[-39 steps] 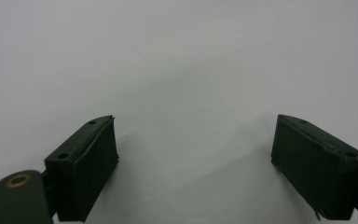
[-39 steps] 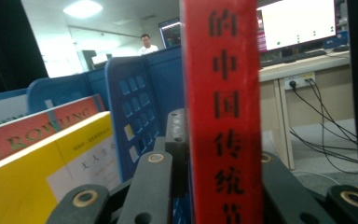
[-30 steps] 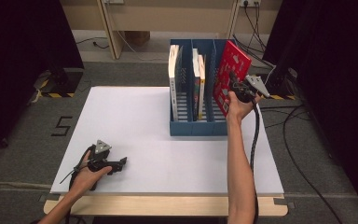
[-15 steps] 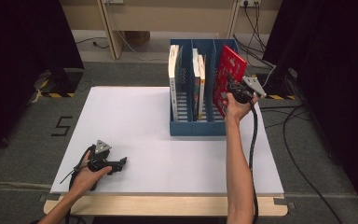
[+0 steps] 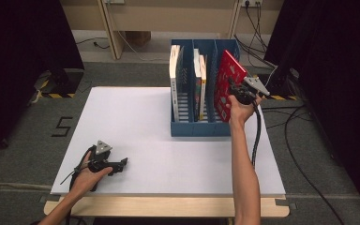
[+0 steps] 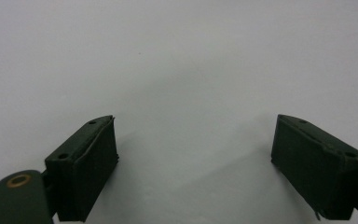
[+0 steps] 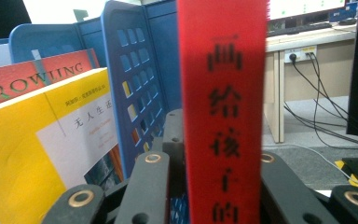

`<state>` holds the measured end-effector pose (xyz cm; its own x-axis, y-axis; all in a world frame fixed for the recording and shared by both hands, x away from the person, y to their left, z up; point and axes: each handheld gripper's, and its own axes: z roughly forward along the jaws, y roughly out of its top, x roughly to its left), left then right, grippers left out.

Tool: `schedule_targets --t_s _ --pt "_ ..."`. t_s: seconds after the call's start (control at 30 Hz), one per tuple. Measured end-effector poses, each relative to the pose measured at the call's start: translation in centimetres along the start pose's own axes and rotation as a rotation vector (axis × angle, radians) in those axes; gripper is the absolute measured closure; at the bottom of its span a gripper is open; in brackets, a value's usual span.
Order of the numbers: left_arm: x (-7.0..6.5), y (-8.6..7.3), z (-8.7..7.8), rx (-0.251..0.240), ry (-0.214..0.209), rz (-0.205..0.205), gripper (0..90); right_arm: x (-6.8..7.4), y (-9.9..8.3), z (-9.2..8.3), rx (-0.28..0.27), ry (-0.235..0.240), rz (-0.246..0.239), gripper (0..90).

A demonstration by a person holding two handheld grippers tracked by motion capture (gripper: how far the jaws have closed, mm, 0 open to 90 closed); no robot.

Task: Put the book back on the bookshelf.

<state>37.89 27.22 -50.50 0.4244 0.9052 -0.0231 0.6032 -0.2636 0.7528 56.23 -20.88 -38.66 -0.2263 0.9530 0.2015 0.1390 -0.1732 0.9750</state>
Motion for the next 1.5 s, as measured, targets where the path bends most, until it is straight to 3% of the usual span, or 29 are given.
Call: schedule_targets --t_s 0.53,0.83,1.27,1.4,1.5 --pt "0.0 0.0 0.0 -0.001 0.001 0.001 13.4 -1.2 -0.9 -1.9 -0.008 0.022 0.069 74.7" --pt "0.0 0.0 0.0 -0.002 0.0 0.0 13.3 -1.6 -1.2 -3.0 -0.002 0.053 0.07 68.6" --pt "0.0 0.0 0.0 0.0 0.001 0.003 13.3 -2.8 -2.6 -6.6 0.044 0.104 -0.001 68.1" --pt "0.0 0.0 0.0 0.0 0.0 0.003 13.4 -3.0 -2.8 -7.3 0.07 0.118 -0.072 69.7" --pt "0.0 0.0 0.0 -0.001 0.0 0.002 13.4 -3.2 -2.7 -8.0 0.078 0.136 -0.068 70.2"
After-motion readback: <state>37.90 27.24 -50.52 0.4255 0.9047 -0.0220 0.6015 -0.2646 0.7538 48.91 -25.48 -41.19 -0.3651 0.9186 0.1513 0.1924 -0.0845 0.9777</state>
